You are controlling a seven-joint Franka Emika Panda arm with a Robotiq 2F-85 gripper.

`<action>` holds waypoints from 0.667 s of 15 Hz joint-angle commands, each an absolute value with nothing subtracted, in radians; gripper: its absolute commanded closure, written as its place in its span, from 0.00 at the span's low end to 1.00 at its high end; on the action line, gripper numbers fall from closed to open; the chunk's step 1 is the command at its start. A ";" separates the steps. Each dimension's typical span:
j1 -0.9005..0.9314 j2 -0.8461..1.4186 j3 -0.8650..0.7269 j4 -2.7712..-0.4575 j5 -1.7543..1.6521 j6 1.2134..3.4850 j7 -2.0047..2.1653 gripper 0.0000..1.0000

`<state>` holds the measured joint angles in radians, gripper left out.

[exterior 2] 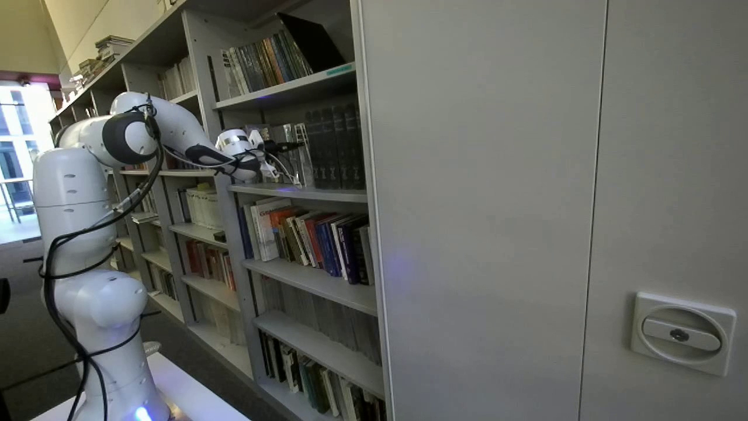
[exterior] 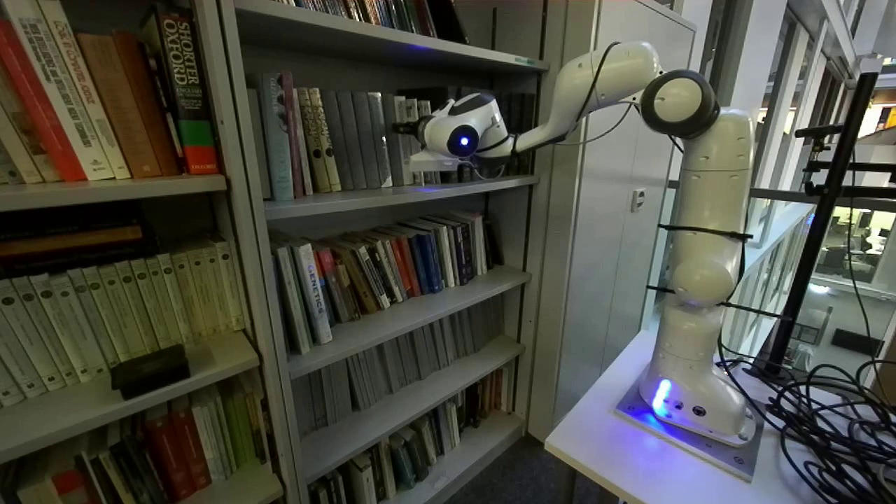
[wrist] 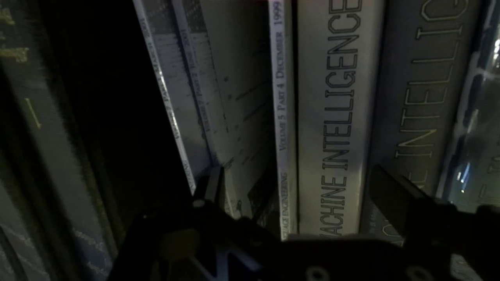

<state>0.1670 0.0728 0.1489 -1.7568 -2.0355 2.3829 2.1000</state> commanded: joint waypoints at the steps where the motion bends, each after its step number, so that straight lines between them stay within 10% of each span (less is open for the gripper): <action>1: 0.154 0.091 0.147 -1.738 -2.087 2.381 2.143 0.00; 10: 0.148 0.126 0.148 -1.699 -2.093 2.392 2.141 0.00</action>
<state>0.1567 0.0939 0.1482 -1.7536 -2.0390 2.3830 2.1078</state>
